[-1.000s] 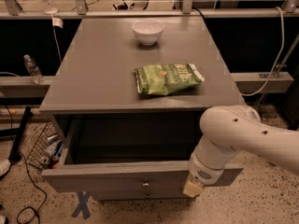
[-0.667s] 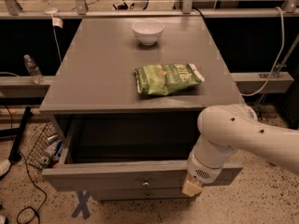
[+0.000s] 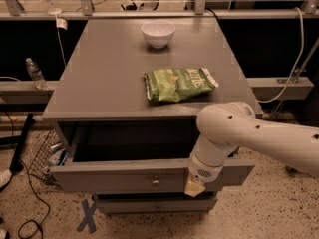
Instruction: Close top drawer
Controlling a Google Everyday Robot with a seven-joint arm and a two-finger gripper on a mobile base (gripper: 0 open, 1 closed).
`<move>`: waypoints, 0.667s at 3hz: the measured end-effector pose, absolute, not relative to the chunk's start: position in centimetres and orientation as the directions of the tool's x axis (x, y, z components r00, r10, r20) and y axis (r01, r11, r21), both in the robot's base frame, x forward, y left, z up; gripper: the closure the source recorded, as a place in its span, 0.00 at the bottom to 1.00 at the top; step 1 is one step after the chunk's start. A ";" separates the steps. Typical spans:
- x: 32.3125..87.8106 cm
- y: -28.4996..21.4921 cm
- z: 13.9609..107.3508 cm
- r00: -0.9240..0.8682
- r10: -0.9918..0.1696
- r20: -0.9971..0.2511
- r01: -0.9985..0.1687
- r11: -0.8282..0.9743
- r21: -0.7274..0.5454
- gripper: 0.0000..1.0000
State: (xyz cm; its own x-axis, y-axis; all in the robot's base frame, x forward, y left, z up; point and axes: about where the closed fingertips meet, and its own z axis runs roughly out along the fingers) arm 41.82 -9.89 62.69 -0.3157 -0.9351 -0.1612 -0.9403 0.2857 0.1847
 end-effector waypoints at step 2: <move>46.4 -7.7 62.5 -0.229 -0.956 -0.186 -0.969 0.205 0.140 1.00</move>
Offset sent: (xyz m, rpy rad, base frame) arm 0.0776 0.0366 -0.0002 0.0224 -0.0896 0.1371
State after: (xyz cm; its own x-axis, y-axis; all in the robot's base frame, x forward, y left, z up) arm 46.35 -7.72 62.50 -0.2287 -0.9556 -0.1859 -0.9688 0.2046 0.1400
